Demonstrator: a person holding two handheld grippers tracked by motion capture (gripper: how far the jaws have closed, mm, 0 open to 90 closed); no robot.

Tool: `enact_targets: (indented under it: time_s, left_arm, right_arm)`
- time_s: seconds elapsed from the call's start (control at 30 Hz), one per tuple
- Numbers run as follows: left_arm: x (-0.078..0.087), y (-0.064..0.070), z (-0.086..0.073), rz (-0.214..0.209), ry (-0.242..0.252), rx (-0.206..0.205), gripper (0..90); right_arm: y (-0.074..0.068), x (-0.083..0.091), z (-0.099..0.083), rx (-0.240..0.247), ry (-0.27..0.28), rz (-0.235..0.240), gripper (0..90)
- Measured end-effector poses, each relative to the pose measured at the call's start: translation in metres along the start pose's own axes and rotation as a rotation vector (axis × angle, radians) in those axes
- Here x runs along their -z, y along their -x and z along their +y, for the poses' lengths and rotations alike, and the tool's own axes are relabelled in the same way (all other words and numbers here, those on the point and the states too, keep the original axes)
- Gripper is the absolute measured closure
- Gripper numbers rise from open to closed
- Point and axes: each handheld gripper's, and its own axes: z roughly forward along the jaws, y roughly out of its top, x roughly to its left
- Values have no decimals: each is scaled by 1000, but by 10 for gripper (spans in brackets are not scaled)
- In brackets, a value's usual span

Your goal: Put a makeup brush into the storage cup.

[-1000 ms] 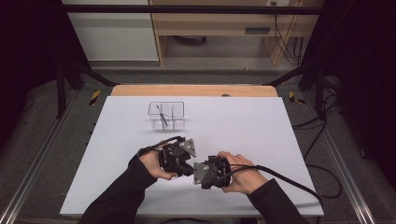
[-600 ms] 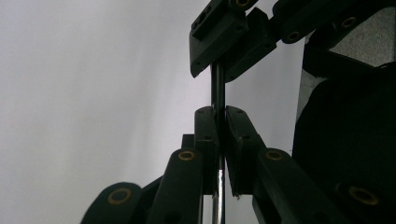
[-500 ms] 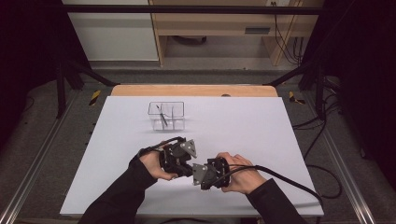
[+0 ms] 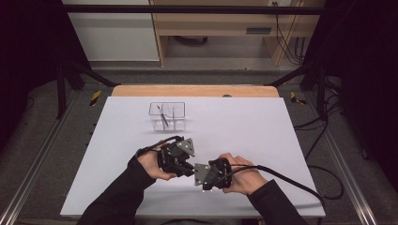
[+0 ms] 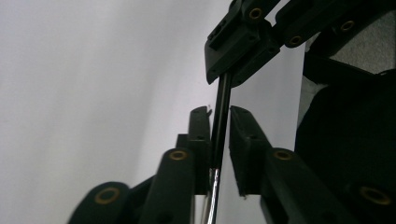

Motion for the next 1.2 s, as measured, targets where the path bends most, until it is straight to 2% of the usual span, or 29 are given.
enact_targets:
  time_s: [0.07, 0.13, 0.2, 0.3, 0.33, 0.43, 0.63, 0.77, 0.8, 0.83, 0.9, 0.93, 1.03, 1.1, 1.13, 1.2]
  left_arm:
    - [3, 0, -2, 14, 28, 1, 720]
    - [9, -2, -4, 40, 32, -3, 668]
    - [14, -3, -7, 58, 62, 19, 619]
    - [22, -6, -14, 115, 129, 38, 508]
    - [25, -8, -16, 127, 129, 38, 490]
    - [31, -11, -23, 155, 154, 61, 418]
    - [35, -10, -36, 189, 195, 76, 345]
    - [36, -11, -44, 222, 229, 111, 294]
    - [36, -11, -46, 228, 239, 124, 282]
    - [37, -12, -49, 240, 247, 133, 274]
    - [37, -12, -53, 239, 264, 150, 262]
    - [36, -11, -56, 246, 286, 172, 250]
    - [34, -11, -62, 259, 291, 185, 225]
    - [33, -10, -65, 257, 313, 199, 224]
    - [33, -10, -67, 258, 325, 211, 220]
    - [32, -9, -71, 262, 343, 222, 220]
  right_arm:
    - [1, 1, -2, -17, -4, -3, 838]
    - [3, 0, -5, -36, -2, 0, 838]
    - [4, -1, -8, -69, -4, 2, 838]
    - [6, -1, -14, -97, -6, 4, 838]
    - [6, -1, -15, -108, -8, 4, 838]
    - [9, -2, -21, -102, -18, -4, 837]
    - [11, 0, -30, -155, -6, -15, 837]
    - [12, 2, -37, -189, 3, -19, 837]
    - [12, 3, -38, -211, 9, -23, 837]
    - [13, 4, -40, -209, 12, -17, 836]
    - [13, 5, -44, -235, 22, -18, 836]
    - [12, 5, -45, -254, 25, -21, 836]
    - [13, 5, -49, -281, 41, -35, 836]
    - [13, 5, -52, -302, 46, -40, 836]
    - [13, 5, -53, -314, 56, -57, 836]
    - [13, 4, -56, -338, 67, -55, 836]
